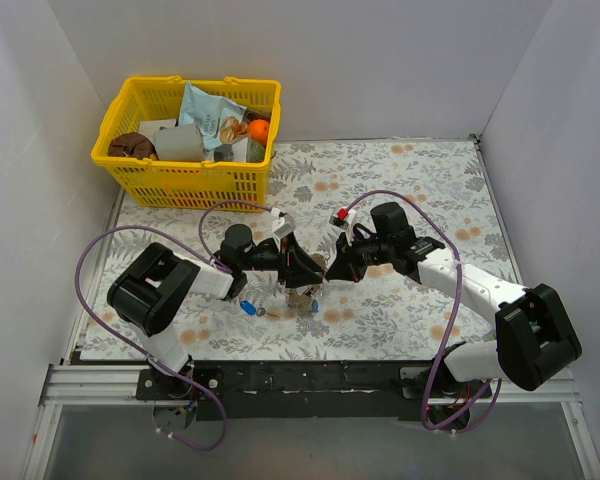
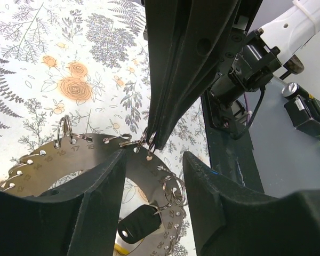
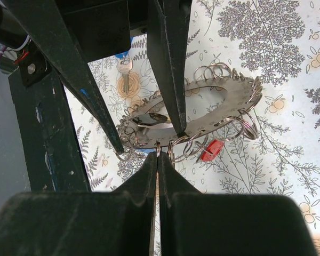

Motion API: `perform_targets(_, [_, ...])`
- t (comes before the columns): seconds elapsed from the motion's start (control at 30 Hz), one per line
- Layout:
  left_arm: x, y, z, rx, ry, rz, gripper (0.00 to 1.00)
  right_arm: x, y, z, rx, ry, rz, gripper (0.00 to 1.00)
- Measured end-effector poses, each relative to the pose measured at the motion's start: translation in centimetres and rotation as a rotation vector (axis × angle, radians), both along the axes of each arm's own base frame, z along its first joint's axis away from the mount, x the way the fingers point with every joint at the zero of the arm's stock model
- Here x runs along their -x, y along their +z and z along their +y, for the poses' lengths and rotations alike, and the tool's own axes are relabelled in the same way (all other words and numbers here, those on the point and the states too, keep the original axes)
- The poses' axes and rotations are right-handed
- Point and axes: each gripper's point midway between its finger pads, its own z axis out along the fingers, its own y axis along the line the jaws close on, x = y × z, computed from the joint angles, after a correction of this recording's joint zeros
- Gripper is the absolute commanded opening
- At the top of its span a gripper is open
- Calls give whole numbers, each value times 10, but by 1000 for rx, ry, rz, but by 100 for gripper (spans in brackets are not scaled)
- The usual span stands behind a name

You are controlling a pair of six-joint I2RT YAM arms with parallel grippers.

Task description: Put the keys on the keyring

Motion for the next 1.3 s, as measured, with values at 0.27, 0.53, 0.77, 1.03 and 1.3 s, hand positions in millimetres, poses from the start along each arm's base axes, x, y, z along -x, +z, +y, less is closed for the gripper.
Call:
perform_targets(0.27, [0,-1,-3,0,-7,-1,40,0,0,0,2,0,3,1])
perform_targets(0.53, [0,1,-5,4,-10,-9,34,1,0,0,1,1,3,1])
perform_targets(0.77, [-3,0,-8,6,-11,-14,18,2,0,0,1,4,7,1])
perform_targets(1.03, [-3,-2,-11,7,-34,-16,0,3,-2,-2,8,2,15,1])
perform_targets(1.3, [-4,-3,-11,3,-36,-28,0,2,-3,-3,14,-4,17,3])
